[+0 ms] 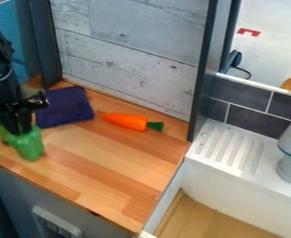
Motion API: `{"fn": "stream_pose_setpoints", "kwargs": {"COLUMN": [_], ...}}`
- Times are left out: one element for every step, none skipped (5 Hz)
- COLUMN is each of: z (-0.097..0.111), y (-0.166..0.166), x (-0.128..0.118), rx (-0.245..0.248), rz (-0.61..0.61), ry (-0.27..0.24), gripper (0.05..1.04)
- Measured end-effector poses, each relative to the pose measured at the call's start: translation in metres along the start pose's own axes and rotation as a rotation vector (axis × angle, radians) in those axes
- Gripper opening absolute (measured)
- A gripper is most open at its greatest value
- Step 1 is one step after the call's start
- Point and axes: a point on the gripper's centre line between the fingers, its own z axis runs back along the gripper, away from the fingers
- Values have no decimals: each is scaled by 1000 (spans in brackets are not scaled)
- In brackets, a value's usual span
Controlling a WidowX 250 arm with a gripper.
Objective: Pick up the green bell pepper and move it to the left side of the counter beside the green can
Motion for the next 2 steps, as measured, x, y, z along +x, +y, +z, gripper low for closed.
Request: {"fn": "stream_pose_setpoints", "kwargs": {"z": [5,26], "y": [2,-5], "x": [-2,1], "rx": [20,71], "rz": [3,-56], "ry": [39,42], "gripper": [662,946]}}
